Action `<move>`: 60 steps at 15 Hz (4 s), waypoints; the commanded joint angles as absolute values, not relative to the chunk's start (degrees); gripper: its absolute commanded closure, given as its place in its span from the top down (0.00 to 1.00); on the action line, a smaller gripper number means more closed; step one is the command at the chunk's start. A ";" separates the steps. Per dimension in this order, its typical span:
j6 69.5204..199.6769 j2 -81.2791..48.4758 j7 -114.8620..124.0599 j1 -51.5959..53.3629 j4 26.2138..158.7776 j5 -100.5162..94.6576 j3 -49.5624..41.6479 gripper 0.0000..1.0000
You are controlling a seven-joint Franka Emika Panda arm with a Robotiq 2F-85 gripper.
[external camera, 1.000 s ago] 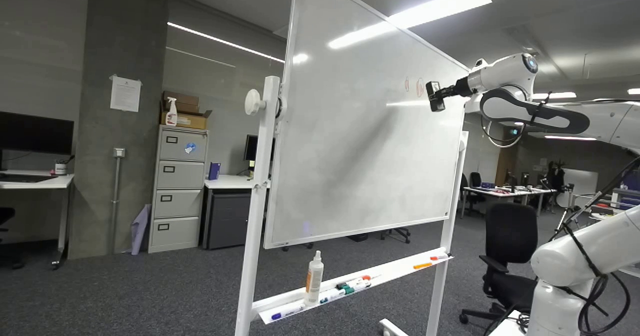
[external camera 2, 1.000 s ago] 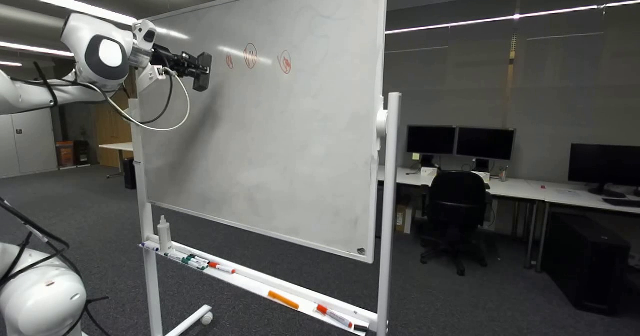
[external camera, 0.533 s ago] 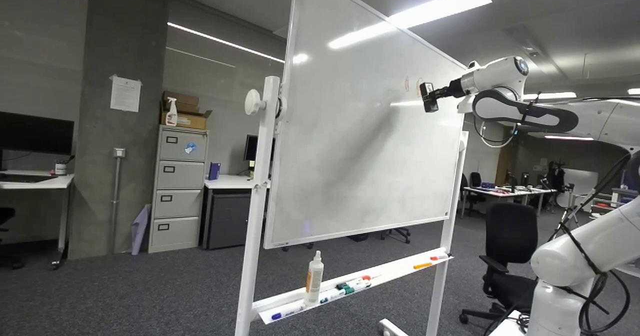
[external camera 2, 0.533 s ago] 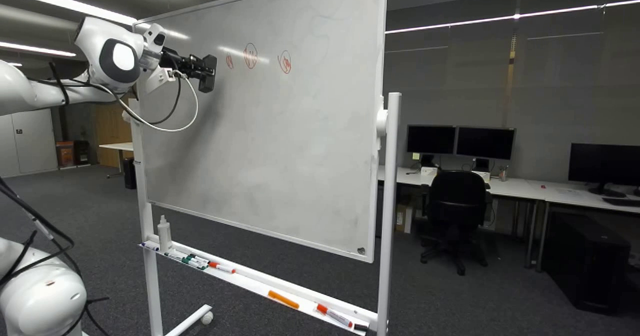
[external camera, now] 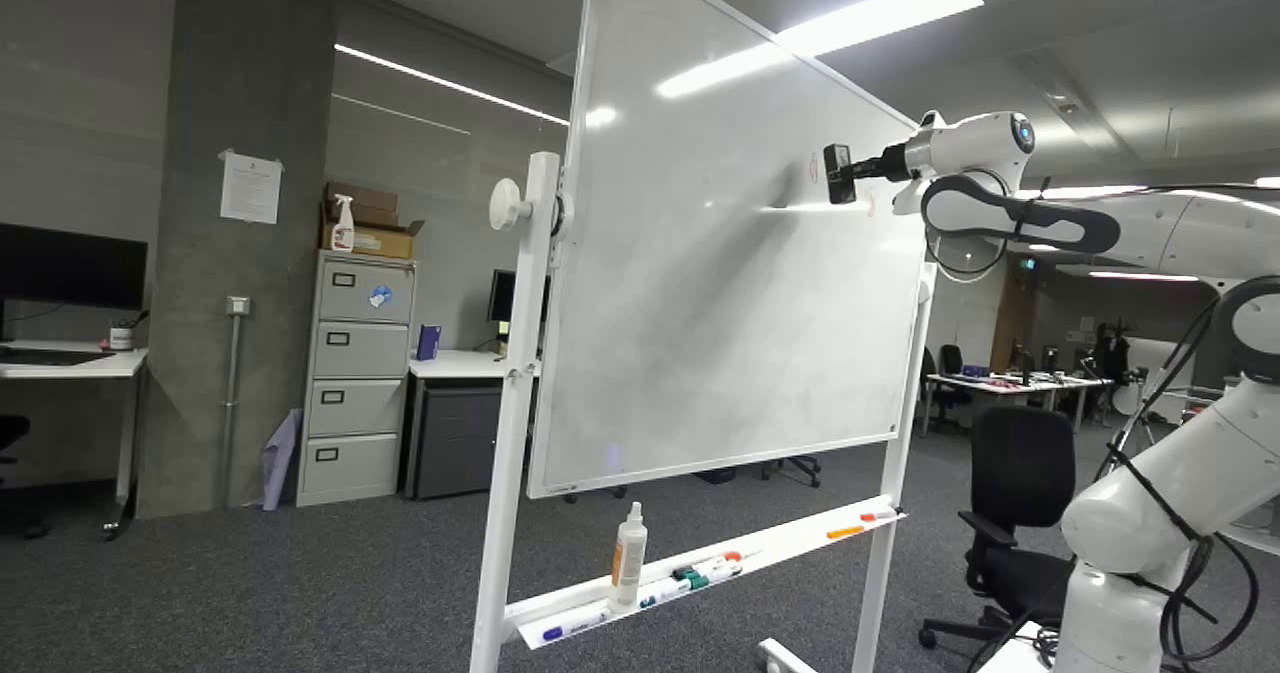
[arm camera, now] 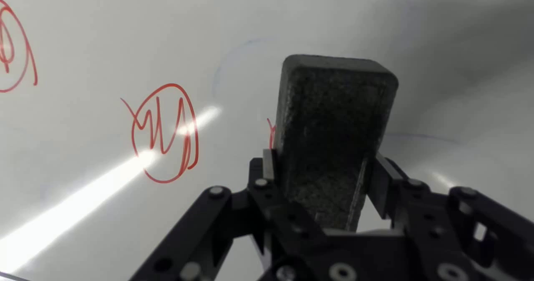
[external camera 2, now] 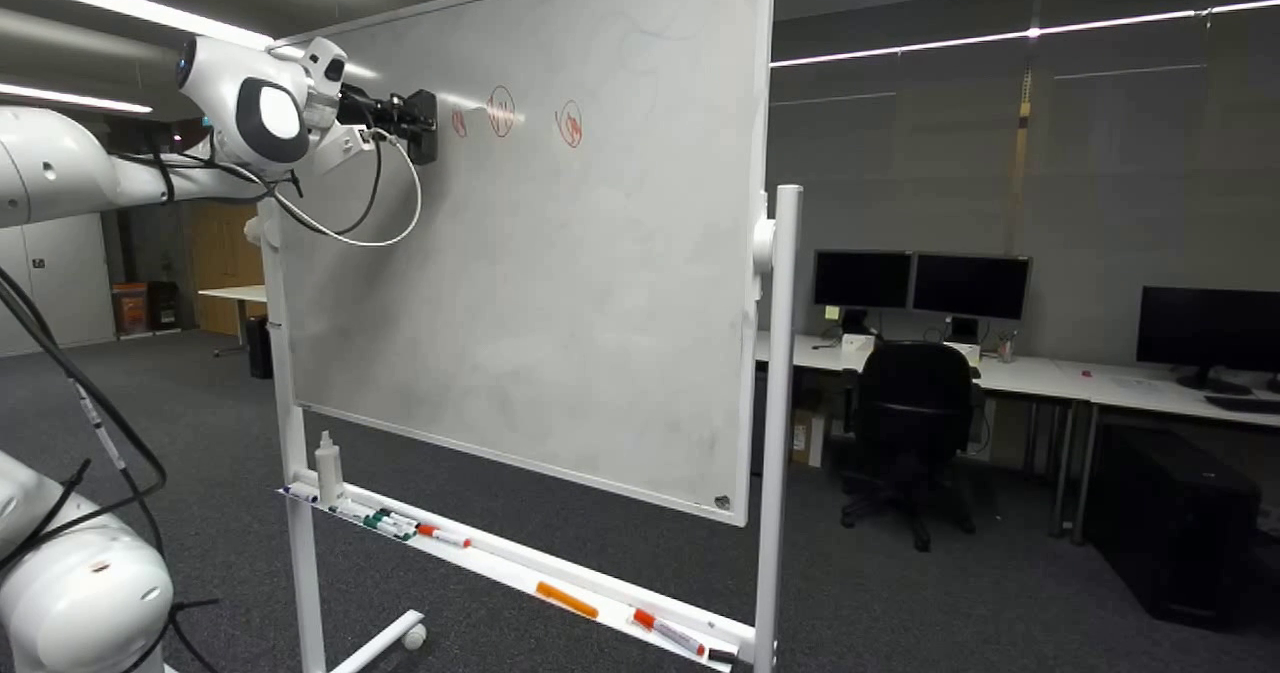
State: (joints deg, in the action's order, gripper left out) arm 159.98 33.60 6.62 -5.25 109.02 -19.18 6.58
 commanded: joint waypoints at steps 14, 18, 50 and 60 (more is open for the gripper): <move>161.68 19.04 0.36 -3.23 93.54 -17.57 5.80 0.31; 161.86 18.99 0.45 -3.59 93.66 -17.77 5.34 0.31; 162.64 18.02 -1.71 -1.15 94.12 -17.24 6.37 0.31; 163.87 20.68 -0.33 -3.47 97.29 -9.17 -4.72 0.31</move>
